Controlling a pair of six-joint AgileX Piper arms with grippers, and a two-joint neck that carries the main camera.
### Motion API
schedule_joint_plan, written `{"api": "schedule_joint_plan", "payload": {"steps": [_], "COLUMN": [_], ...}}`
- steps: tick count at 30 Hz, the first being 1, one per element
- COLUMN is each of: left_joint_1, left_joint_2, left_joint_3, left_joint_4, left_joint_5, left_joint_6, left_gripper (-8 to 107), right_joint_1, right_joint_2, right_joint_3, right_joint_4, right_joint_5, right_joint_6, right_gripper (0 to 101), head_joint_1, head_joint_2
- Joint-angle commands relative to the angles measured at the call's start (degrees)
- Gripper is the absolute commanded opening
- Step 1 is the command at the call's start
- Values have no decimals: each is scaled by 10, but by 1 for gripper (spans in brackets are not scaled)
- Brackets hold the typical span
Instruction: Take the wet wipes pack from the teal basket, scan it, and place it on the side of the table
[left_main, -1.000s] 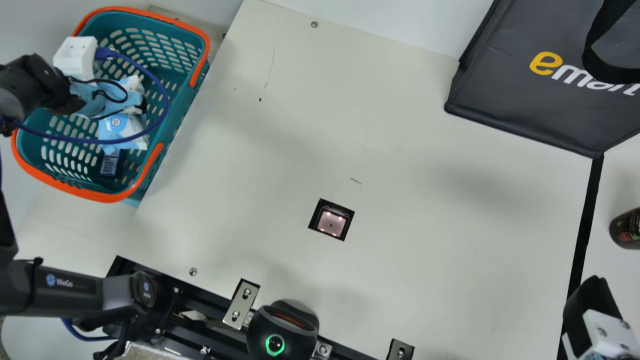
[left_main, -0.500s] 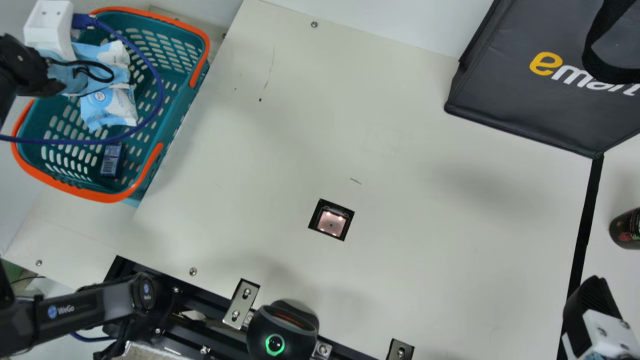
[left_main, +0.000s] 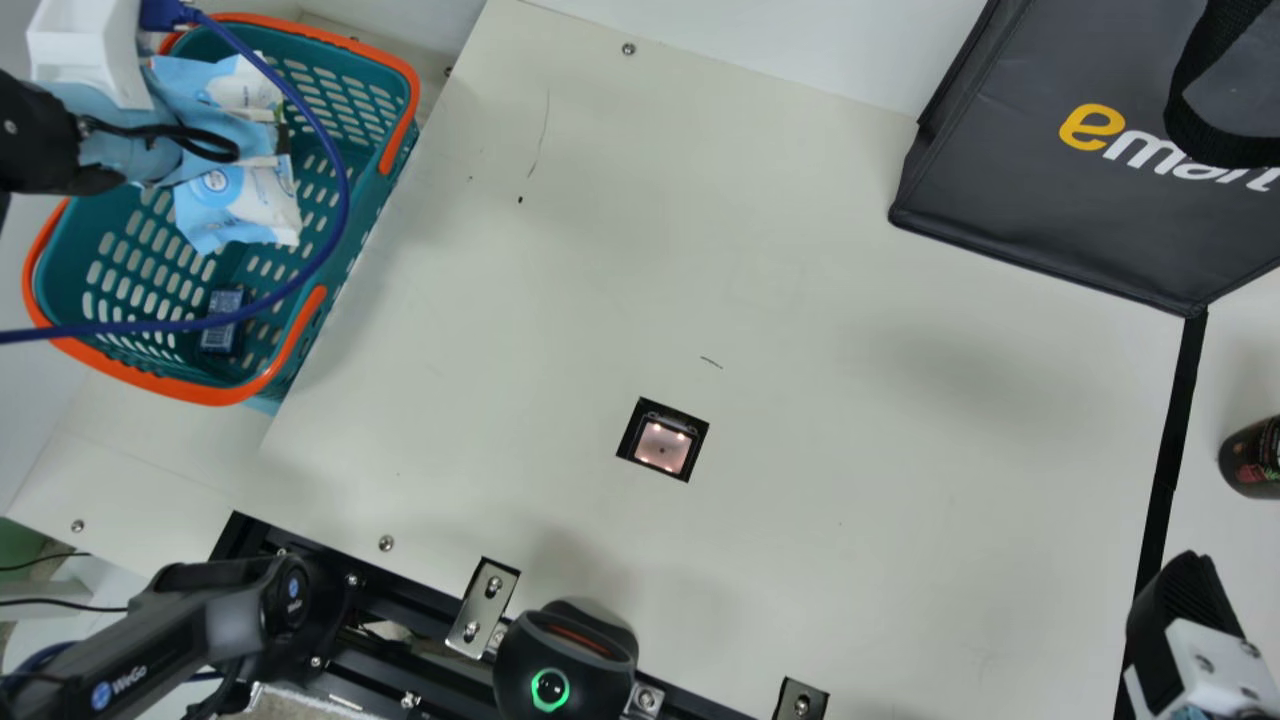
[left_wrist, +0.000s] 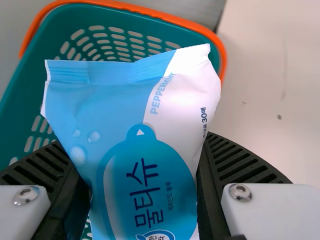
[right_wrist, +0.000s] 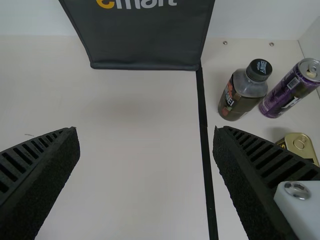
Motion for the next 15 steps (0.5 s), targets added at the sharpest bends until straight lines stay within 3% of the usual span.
{"api": "schedule_joint_plan", "payload": {"steps": [1,15], "left_joint_1": [-37,-258], "left_joint_2": [-11,-45], "left_joint_3": [3,25], "left_joint_4": [7,81], "left_joint_5": [10,57], "left_joint_6": [-24,-198], "left_gripper": [-8,-8], "right_joint_1": [0,0], "right_joint_2": [0,0], "right_joint_3": [0,0], "right_joint_4": [0,0], "right_joint_5": [0,0], "right_joint_6": [0,0], "right_gripper": [95,95], "head_joint_1": [-17,-17], "head_joint_2": [1,1]}}
